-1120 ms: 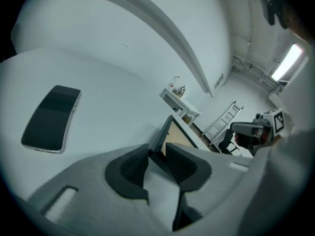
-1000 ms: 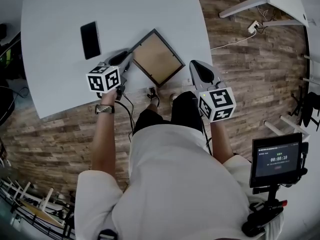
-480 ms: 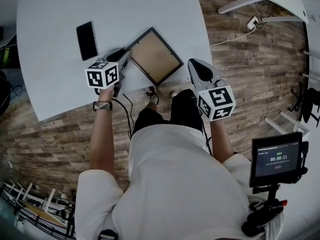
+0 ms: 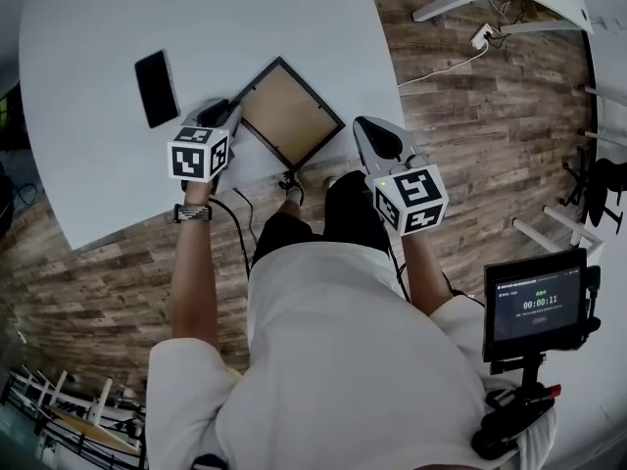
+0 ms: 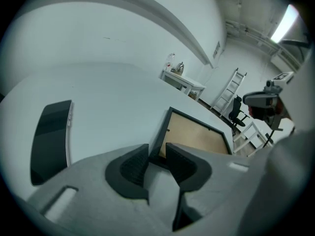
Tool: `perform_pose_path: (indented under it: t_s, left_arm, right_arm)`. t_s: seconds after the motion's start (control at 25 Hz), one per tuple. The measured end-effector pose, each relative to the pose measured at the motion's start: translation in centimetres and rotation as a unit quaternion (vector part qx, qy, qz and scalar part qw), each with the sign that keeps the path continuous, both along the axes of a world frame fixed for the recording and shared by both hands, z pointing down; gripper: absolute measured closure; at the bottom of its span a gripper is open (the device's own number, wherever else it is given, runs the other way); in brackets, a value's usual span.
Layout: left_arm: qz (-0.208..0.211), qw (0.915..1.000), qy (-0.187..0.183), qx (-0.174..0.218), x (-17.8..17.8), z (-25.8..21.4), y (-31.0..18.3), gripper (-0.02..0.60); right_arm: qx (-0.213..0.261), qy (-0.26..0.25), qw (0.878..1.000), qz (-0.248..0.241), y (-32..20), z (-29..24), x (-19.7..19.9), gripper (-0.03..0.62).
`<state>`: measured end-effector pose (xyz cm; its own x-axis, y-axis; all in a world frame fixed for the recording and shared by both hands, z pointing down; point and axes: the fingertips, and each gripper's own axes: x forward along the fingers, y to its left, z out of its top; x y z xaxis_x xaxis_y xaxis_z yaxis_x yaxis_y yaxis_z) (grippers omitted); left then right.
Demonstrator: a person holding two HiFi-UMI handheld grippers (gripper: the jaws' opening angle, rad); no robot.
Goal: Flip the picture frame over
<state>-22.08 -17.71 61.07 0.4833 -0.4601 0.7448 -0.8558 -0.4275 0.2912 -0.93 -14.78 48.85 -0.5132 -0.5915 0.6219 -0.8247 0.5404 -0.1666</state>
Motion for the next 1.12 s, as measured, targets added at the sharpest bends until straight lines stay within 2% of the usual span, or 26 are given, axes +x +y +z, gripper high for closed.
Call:
perform_pose_path:
  t_s: [0.16,0.32,0.48,0.72,0.96,1.12]
  left_arm:
    - [0.022,0.9991,-0.032,0.019,0.3,0.1,-0.2,0.465]
    - [0.053,0.9911,-0.1,0.069,0.3,-0.2,-0.8,0.465]
    - [0.053,0.987,-0.12,0.092,0.2,-0.6,-1.4,0.465]
    - [0.013,0.9885,-0.104,0.109,-0.2,-2.5,-1.6,0.466]
    - [-0.046,0.9892,-0.047,0.131,1.3,-9.2,0.8,0.559]
    - [-0.067,0.9845,-0.055,0.152,0.5,-11.0,0.4,0.575]
  right_arm:
    - [0.0,0.001,1.0,-0.001,-0.1,0.0,0.1,0.592]
    - [0.001,0.001,1.0,-0.003,-0.1,0.1,0.0,0.592]
    - [0.003,0.002,1.0,-0.005,-0.1,0.2,0.0,0.592]
    - [0.018,0.0,1.0,-0.012,-0.5,-0.8,0.1,0.592]
    - [0.067,-0.019,0.997,-0.038,0.8,-6.2,0.4,0.592]
    - [0.087,-0.028,0.995,-0.049,-0.6,-7.4,-1.0,0.592]
